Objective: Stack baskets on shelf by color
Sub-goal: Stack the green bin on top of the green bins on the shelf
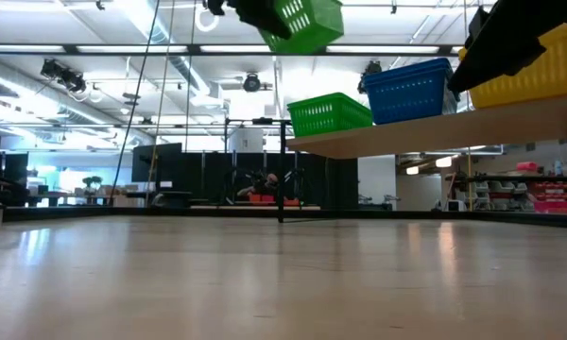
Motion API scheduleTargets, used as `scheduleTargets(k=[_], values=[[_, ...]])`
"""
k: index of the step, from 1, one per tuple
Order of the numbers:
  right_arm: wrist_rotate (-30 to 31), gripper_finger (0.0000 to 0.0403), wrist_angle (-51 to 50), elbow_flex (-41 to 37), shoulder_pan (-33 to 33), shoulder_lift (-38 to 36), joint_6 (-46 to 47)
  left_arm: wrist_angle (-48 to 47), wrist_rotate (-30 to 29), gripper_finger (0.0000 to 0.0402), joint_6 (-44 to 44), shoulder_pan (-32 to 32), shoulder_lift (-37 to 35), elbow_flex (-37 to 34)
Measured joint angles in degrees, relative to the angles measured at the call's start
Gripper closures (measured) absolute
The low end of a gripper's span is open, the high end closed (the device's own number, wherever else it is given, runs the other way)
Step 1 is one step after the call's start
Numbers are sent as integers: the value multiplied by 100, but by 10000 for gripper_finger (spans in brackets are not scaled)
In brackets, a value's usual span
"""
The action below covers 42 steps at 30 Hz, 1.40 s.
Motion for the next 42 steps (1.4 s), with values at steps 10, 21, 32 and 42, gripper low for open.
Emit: scheduleTargets(k=[10, 21, 32, 42], values=[[34, 218, 52, -2, -263, 0, 44, 198, 611, 398, 684, 363, 538, 2], [31, 218, 138, -2, -295, 0, 473, 100, 631, 397, 1037, 383, 668, 2], [26, 218, 190, -2, -276, 0, 1274, 85, 717, 396, 1282, 397, 668, 2], [26, 218, 225, -2, -238, 0, 1322, 95, 767, 398, 1299, 489, 705, 2]])
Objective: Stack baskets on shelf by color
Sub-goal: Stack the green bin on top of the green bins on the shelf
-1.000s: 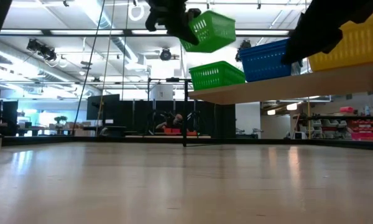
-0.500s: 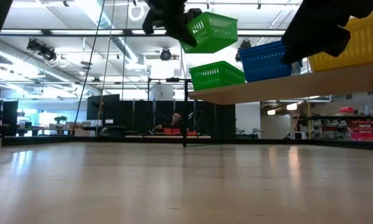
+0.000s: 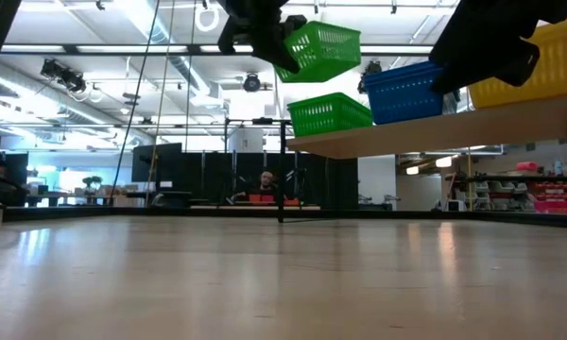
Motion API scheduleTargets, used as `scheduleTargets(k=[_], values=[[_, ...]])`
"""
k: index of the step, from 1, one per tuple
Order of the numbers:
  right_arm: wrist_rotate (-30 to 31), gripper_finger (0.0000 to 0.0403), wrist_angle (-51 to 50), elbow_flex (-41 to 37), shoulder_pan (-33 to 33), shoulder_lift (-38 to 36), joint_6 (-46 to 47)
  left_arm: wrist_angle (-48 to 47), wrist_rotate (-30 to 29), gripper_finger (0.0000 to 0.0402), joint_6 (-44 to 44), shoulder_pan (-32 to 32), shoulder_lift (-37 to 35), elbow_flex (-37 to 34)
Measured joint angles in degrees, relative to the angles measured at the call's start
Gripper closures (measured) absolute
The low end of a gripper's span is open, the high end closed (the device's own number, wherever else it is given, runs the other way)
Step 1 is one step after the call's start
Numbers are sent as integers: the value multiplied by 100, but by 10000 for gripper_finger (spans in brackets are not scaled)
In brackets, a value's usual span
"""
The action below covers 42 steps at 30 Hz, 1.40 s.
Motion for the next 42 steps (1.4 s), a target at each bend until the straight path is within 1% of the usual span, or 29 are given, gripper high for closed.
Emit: scheduleTargets(k=[12, 18, 23, 26, 29, 33, 36, 42], values=[[0, 218, 87, 0, 0, 0, -22, 10, 61, 395, -2, 12, 52, 4], [2, 218, 91, 0, 0, 0, -245, 14, -1, 393, 52, 36, 52, 4], [2, 218, 92, 0, 0, 0, -307, 125, -5, 397, 253, 47, 121, 4], [3, 218, 139, 0, 0, 0, -421, 356, -205, 396, 255, 56, 269, 4], [2, 218, 161, 0, 0, 0, -500, 546, -284, 394, 282, 62, 417, 4], [-6, 218, 168, -1, 0, 0, -618, 840, -651, 394, 331, 56, 539, -2], [-20, 218, 170, 0, 0, 0, -743, 1088, -686, 389, 344, 100, 571, 9], [-59, 218, 172, 0, 52, 0, -764, 865, -707, 377, 282, 196, 675, 4]])
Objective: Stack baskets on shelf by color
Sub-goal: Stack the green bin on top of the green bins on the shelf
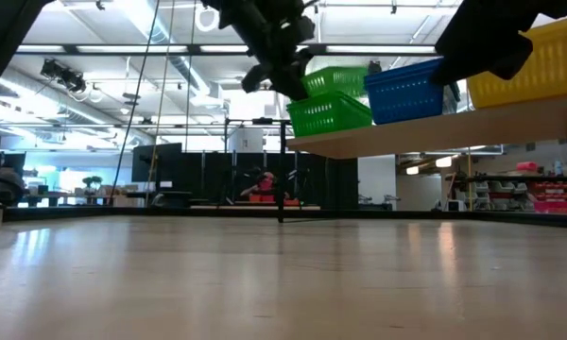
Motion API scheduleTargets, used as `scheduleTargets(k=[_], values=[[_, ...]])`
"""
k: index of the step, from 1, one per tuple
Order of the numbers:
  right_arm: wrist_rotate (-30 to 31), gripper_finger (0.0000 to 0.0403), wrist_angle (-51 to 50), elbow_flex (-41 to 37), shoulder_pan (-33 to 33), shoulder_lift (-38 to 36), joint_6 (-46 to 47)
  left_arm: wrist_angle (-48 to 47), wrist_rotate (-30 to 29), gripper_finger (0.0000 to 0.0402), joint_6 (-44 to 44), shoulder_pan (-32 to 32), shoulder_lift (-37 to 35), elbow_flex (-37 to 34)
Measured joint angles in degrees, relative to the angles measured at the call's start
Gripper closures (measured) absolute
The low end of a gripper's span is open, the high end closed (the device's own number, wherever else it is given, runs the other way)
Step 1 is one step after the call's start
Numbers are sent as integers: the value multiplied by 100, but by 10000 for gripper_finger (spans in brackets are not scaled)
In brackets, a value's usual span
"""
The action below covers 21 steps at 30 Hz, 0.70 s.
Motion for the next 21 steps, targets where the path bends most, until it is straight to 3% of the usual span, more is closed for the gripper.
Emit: scheduleTargets(k=[13, 21], values=[[26, 218, 0, -2, 66, 0, -83, 68, -315, 297, -46, -26, -41, -4], [82, 218, 5, -2, 44, 0, -228, 92, -293, 282, -634, -86, -439, -4]])
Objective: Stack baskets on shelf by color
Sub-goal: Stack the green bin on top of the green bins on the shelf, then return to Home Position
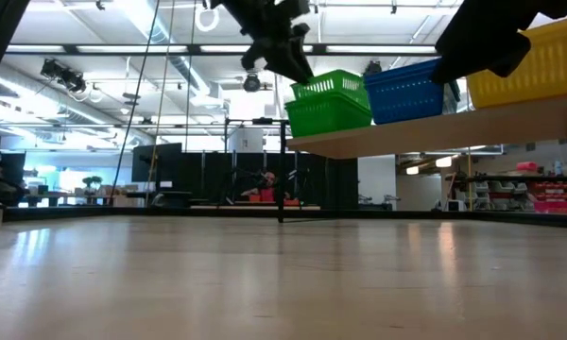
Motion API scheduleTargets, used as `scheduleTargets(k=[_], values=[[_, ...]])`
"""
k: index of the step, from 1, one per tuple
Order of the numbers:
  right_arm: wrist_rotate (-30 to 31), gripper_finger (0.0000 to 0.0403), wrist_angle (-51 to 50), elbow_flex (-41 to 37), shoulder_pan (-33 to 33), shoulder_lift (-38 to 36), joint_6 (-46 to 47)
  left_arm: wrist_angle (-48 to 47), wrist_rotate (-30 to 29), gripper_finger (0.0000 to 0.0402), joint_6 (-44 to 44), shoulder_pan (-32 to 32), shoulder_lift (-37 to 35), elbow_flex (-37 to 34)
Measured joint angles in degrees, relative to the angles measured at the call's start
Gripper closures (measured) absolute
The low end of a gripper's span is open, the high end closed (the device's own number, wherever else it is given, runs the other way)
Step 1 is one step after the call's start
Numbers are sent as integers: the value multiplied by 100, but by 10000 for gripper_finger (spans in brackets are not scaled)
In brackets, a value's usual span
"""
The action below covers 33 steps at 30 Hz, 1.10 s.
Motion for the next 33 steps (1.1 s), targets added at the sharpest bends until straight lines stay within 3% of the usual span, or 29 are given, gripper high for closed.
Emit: scheduleTargets(k=[20, 27, 33], values=[[-39, 218, -50, 0, 15, 0, -40, -448, -75, 285, -326, -218, -78, 2], [-6, 218, -92, 108, -62, -494, -484, -310, -218, 285, -1712, -297, -590, -2], [390, 243, -265, 195, -23, -1478, -1341, -515, 756, 298, -3368, -218, -1296, 2]])
